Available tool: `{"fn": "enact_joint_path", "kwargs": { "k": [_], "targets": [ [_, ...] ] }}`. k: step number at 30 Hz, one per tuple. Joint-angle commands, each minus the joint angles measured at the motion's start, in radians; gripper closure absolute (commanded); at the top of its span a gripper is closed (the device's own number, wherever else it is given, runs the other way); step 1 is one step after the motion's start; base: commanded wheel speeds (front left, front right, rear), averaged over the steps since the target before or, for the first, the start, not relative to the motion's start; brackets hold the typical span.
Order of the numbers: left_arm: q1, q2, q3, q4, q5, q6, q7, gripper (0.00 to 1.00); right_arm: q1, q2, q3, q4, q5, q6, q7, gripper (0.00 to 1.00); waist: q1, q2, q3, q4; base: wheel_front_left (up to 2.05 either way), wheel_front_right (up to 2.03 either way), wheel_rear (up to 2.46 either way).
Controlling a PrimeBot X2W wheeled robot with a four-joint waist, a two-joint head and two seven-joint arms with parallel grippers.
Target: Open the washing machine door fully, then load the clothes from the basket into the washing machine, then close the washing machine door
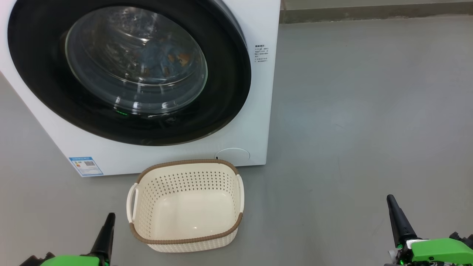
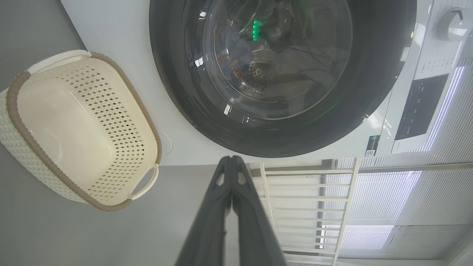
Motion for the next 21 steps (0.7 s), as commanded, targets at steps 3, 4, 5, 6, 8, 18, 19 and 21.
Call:
{"fn": "enact_joint_path", "kwargs": {
  "k": [3,4,5,6,8,18,19,21],
  "targets": [
    [-0.056,0.019,0.043,-0.017,-0.054,-0.003,0.015,1.0,-0.051,-0.014,0.027,-0.023,0.062,-0.001,0.017,1.0,-0.0001,0.0,0.001,-0.002,0.0,0.0,0.0],
    [-0.057,0.019,0.045,-0.017,-0.064,-0.003,0.018,1.0,-0.052,-0.014,0.028,-0.022,0.074,-0.001,0.02,1.0,-0.0001,0.0,0.002,-0.003,0.0,0.0,0.0],
    [-0.059,0.019,0.047,-0.017,-0.074,-0.003,0.021,1.0,-0.053,-0.015,0.028,-0.022,0.086,-0.001,0.023,1.0,-0.0001,0.0,0.002,-0.003,0.0,0.0,0.0],
    [-0.06,0.019,0.05,-0.016,-0.084,-0.003,0.024,1.0,-0.055,-0.015,0.029,-0.022,0.099,-0.001,0.026,1.0,-0.0001,0.0,0.002,-0.004,0.0,0.0,0.0],
    [-0.063,0.019,0.054,-0.015,-0.104,-0.003,0.03,1.0,-0.057,-0.015,0.03,-0.021,0.123,-0.001,0.031,1.0,-0.0001,0.0,0.003,-0.005,0.0,0.0,0.0],
    [-0.068,0.017,0.063,-0.014,-0.13,-0.003,0.04,1.0,-0.061,-0.016,0.032,-0.021,0.157,-0.001,0.039,1.0,-0.0001,0.0,0.004,-0.007,0.0,0.0,0.0],
    [-0.068,0.017,0.063,-0.014,-0.13,-0.003,0.041,1.0,-0.061,-0.016,0.032,-0.021,0.157,-0.001,0.039,1.0,-0.0001,0.0,0.004,-0.007,0.0,0.0,0.0],
    [-0.068,0.016,0.064,-0.014,-0.129,-0.003,0.041,1.0,-0.061,-0.016,0.032,-0.021,0.157,-0.001,0.039,1.0,-0.0001,0.0,0.004,-0.007,0.0,0.0,0.0]
  ]
}}
